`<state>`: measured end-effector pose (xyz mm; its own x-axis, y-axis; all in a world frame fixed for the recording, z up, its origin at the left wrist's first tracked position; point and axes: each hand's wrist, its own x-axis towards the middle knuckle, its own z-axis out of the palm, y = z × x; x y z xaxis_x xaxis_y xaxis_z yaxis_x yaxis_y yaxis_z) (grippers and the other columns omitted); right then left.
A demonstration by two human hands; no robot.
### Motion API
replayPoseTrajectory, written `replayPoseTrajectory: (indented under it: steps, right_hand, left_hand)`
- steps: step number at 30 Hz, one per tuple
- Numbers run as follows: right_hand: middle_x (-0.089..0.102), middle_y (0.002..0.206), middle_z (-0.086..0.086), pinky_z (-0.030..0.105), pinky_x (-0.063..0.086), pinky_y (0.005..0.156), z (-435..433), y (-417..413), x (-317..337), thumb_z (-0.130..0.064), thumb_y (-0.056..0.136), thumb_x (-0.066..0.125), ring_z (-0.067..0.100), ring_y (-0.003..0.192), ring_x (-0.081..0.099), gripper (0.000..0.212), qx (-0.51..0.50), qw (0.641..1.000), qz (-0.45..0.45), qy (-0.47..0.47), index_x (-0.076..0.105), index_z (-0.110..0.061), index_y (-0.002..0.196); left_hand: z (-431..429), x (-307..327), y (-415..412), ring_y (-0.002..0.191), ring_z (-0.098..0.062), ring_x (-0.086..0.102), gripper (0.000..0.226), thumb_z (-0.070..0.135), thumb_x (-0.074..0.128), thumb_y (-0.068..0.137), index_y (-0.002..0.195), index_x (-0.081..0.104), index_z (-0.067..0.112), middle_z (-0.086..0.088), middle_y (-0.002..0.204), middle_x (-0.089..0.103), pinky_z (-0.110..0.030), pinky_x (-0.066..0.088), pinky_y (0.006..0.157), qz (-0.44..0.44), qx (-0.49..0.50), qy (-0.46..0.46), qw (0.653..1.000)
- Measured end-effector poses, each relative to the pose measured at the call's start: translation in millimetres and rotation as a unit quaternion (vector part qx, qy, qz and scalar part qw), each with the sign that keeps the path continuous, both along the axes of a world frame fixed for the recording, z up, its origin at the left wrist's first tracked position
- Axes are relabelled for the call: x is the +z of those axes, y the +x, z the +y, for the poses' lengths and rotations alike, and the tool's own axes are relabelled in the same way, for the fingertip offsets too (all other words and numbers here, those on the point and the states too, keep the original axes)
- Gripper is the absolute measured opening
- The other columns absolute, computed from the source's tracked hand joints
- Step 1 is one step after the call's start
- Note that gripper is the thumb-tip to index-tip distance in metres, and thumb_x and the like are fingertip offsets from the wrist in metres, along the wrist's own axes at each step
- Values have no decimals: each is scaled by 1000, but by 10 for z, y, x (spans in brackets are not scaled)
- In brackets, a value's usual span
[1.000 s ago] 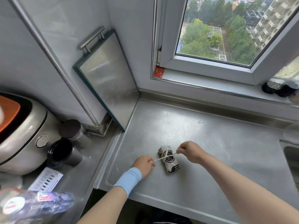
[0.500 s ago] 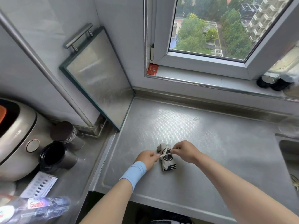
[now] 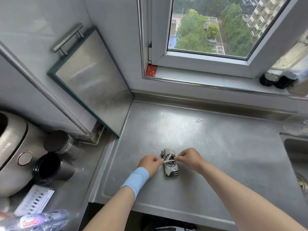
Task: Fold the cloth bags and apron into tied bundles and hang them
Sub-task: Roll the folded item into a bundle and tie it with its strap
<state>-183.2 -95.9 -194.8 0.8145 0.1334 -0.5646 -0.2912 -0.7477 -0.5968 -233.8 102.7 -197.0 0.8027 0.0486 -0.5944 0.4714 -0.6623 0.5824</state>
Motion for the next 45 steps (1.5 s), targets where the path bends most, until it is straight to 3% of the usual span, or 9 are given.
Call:
replayPoseTrajectory:
  steps: [10, 17, 21, 24, 27, 31, 35, 41, 45]
  right_hand:
    - [65, 75, -12, 26, 44, 59, 5, -156, -104, -41, 75, 71, 7, 72, 61, 13, -9, 992, -78, -97, 67, -29, 72]
    - [64, 82, -9, 27, 44, 61, 88, -185, -80, -38, 76, 66, 13, 79, 61, 9, -8, 991, -96, -92, 61, -32, 80]
    - [61, 77, -12, 24, 41, 57, 64, -186, -44, -39, 78, 68, 8, 73, 59, 12, -28, 994, -91, -50, 63, -32, 85]
    - [56, 60, -11, 24, 41, 56, 28, -188, 9, -24, 77, 64, 6, 55, 50, 12, -50, 996, -64, 49, 67, -31, 86]
    - [47, 52, -12, 23, 35, 52, -22, -201, 69, -30, 73, 71, 6, 47, 41, 12, -85, 988, -35, 126, 74, -27, 84]
    - [71, 68, -8, 29, 49, 68, -55, -169, 64, -31, 74, 82, 2, 62, 58, 11, -101, 985, -29, 138, 78, -21, 76]
    - [60, 73, -13, 19, 41, 65, -22, -174, 83, -34, 72, 83, 0, 69, 54, 25, -100, 987, -39, 122, 74, -25, 93]
    - [64, 61, -12, 18, 40, 58, -12, -140, 32, -38, 71, 86, 0, 57, 53, 23, -114, 985, -25, 128, 74, -18, 70]
    - [60, 61, -7, 23, 42, 60, 5, -141, 35, -17, 77, 80, 7, 59, 53, 20, -147, 977, 4, 155, 63, -13, 66]
  left_hand:
    - [46, -60, -23, 72, -13, 46, 28, 30, 54, 95, 68, 47, 26, 9, 70, 48, -25, 35, 67, -59, -32, -14, 998]
    - [-351, 133, 188, 89, -12, 51, 14, 24, 50, 96, 92, 62, 18, 5, 96, 52, -24, 39, 84, -107, -171, -66, 977]
    - [-388, 54, 253, 86, -14, 58, 14, 25, 50, 95, 88, 62, 26, 5, 90, 63, -23, 44, 76, -82, -98, -80, 989]
    - [-419, 52, 291, 82, -13, 60, 16, 27, 54, 93, 79, 61, 30, 8, 84, 65, -22, 46, 74, -76, -55, -88, 992]
    - [-443, 61, 333, 80, -12, 60, 18, 28, 54, 91, 75, 60, 33, 9, 82, 65, -26, 49, 75, -71, -49, -80, 993]
    - [-417, 52, 378, 73, -10, 58, 18, 28, 55, 90, 73, 58, 30, 9, 78, 63, -23, 45, 69, -65, -42, -59, 995]
    - [-402, 43, 343, 67, -6, 60, 17, 31, 62, 89, 72, 65, 27, 12, 70, 65, -21, 47, 67, -68, -13, -84, 994]
    - [-425, 96, 313, 73, -6, 64, 17, 31, 62, 87, 76, 73, 24, 10, 76, 70, -19, 46, 66, -73, -8, -62, 995]
    - [-361, 53, 211, 75, -4, 64, 14, 28, 66, 86, 81, 77, 22, 12, 78, 72, -12, 45, 68, -110, 45, -50, 992]
